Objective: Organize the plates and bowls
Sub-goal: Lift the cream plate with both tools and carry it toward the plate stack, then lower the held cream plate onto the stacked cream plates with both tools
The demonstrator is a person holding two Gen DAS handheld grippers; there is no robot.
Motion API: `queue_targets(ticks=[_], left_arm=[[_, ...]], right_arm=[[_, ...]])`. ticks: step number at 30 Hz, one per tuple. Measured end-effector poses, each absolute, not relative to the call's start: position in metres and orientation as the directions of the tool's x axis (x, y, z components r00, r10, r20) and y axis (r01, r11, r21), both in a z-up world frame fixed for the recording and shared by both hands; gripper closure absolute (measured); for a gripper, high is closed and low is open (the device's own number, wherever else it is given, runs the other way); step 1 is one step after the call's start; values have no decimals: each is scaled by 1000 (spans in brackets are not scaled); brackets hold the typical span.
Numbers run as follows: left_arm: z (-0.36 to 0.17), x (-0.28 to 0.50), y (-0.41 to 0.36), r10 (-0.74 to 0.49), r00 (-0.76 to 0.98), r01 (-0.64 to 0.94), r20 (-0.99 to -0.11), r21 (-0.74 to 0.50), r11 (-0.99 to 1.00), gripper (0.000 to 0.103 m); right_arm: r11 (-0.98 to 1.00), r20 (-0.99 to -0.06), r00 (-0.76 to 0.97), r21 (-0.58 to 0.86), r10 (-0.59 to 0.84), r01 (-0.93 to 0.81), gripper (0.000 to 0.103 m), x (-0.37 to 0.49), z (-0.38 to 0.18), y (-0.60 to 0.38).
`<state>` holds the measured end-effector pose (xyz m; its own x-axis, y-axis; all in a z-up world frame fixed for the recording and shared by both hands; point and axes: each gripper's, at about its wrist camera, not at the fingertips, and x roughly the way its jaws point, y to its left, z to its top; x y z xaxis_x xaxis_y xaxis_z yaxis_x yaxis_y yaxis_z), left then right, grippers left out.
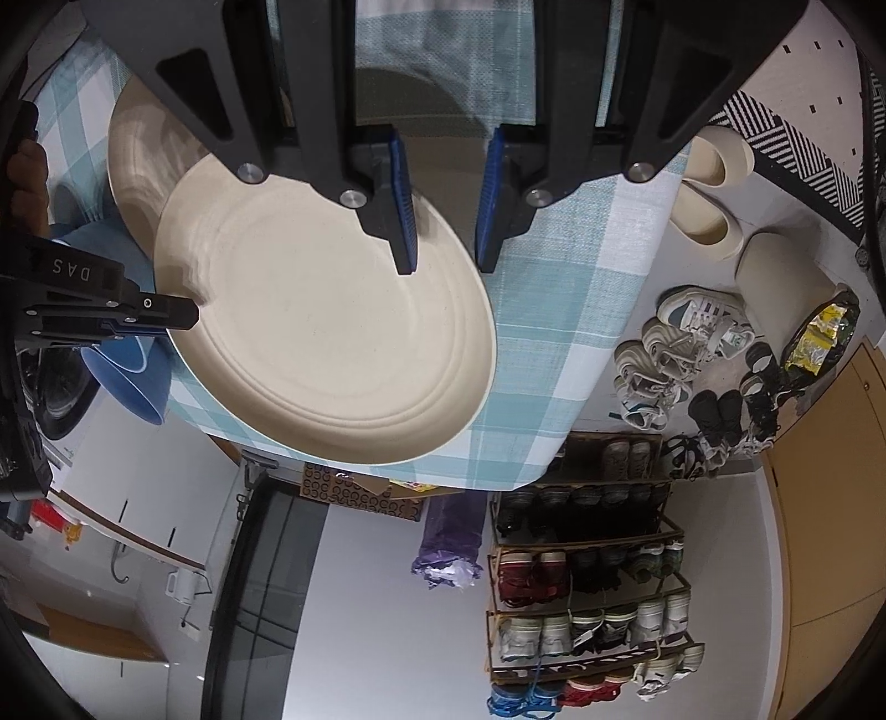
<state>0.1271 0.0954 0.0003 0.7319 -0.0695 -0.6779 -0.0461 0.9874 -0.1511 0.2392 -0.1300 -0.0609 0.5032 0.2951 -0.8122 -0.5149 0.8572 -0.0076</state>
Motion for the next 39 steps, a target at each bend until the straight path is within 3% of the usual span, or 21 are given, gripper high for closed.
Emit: queue_targets(ticks=[39], left_arm=[[5, 116, 34, -149, 686, 168, -712, -44, 985, 84]], right_arm=[[906, -847, 472, 24, 243, -423, 86, 181, -79, -207]])
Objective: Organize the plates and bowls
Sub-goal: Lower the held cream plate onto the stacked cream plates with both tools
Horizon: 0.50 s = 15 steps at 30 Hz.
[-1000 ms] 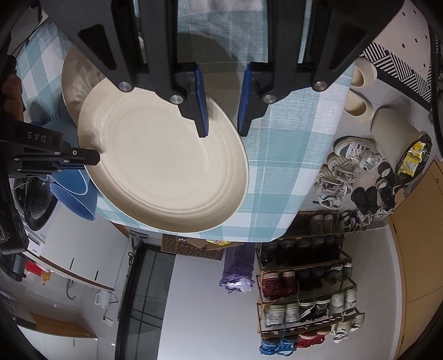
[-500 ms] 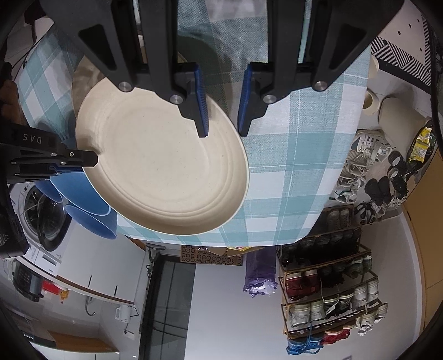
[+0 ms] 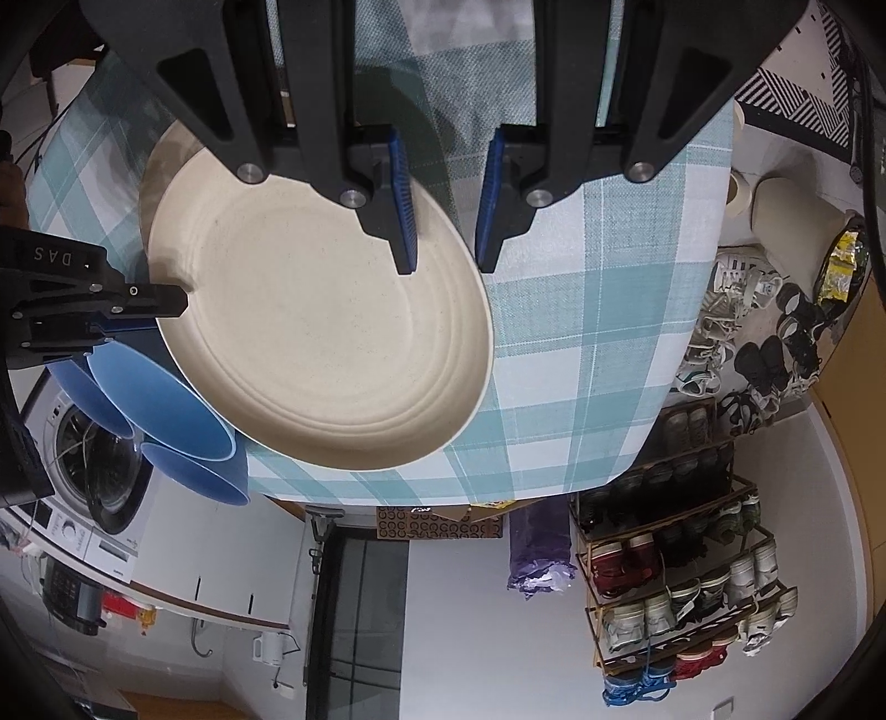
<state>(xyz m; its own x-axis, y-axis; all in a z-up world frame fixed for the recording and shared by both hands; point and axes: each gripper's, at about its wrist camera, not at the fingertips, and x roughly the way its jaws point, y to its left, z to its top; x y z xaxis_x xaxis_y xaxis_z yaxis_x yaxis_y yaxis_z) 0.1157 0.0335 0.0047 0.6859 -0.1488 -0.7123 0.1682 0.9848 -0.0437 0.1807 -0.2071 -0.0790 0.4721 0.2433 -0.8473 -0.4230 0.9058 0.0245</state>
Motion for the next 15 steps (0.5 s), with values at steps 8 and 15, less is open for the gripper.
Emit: queue_targets(ticks=[8, 15], left_arm=[[3, 114, 29, -155, 671, 205, -725, -20, 979, 84], [2, 111, 26, -158, 658, 236, -736, 1, 972, 84]], right_arm=[[908, -848, 469, 33, 247, -417, 85, 169, -82, -211], [910, -852, 461, 43, 249, -412, 85, 162, -83, -215]])
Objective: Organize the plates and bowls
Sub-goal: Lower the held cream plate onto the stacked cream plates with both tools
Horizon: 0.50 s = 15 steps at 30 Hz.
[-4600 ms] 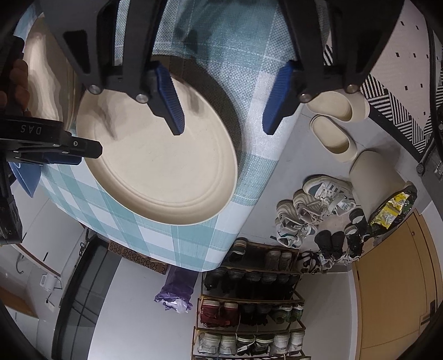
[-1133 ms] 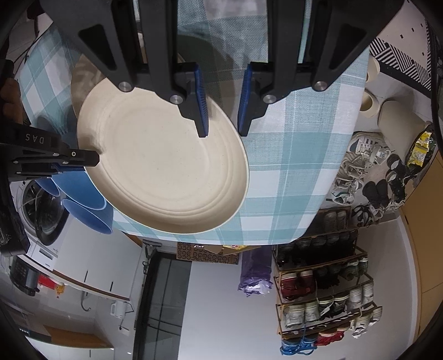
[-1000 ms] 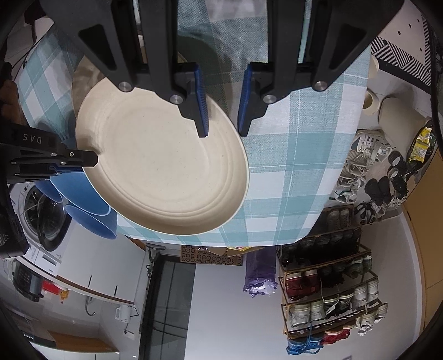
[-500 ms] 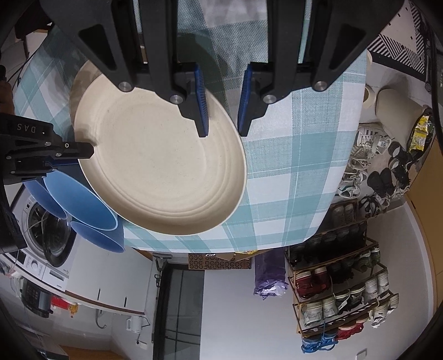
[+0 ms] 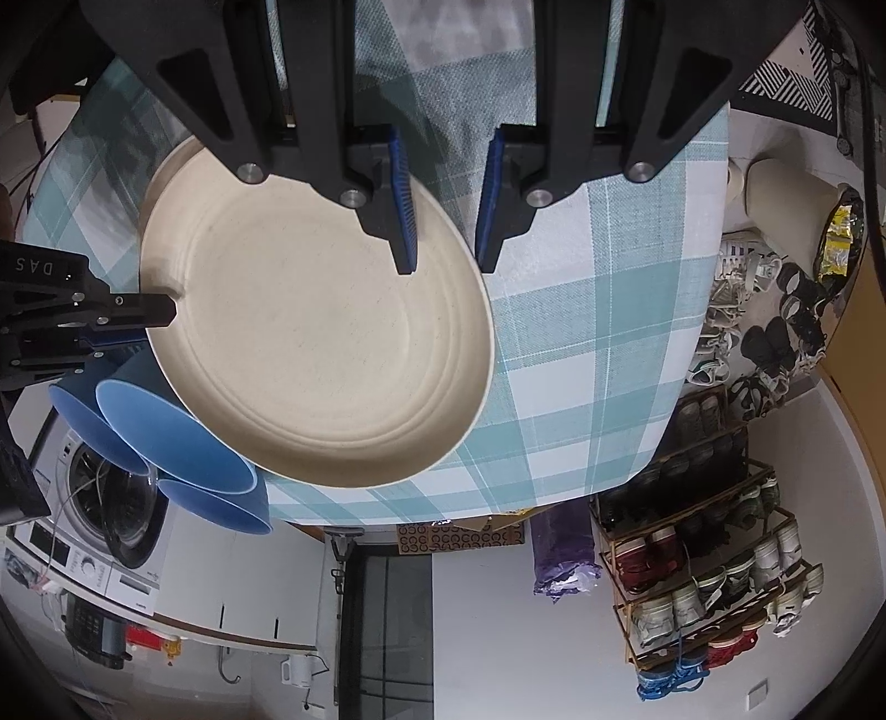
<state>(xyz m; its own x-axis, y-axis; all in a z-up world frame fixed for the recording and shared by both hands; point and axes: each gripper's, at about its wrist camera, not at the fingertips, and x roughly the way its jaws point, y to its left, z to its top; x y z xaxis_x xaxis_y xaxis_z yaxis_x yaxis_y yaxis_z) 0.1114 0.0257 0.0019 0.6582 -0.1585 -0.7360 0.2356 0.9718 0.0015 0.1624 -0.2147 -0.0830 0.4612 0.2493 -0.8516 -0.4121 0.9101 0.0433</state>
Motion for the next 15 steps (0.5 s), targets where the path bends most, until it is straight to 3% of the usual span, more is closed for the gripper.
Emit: queue_targets(ticks=[15], left_arm=[[-6, 106, 18, -150, 625, 279, -766, 40, 960, 84]], right_arm=[[912, -862, 442, 53, 247, -406, 85, 152, -87, -218]])
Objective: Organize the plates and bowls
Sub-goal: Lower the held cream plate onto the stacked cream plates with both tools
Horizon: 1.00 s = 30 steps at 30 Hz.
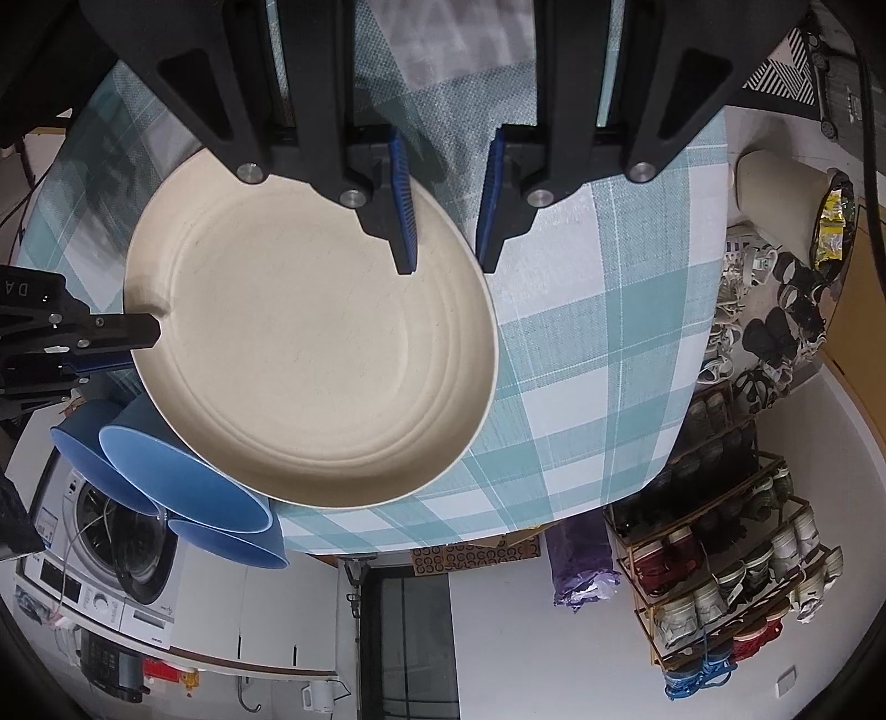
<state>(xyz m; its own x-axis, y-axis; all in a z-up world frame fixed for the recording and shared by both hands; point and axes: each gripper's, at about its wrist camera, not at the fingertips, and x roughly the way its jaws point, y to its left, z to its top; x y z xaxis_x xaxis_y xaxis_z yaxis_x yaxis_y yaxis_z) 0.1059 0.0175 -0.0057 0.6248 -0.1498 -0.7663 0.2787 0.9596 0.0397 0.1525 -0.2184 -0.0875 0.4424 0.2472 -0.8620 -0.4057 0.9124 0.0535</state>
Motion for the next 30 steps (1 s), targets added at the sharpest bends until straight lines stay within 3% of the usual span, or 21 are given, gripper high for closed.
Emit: queue_targets(ticks=[30], left_arm=[[-15, 106, 0, -126, 607, 316, -785, 93, 944, 82]], right_arm=[[913, -886, 441, -54, 143, -405, 82, 150, -102, -215]])
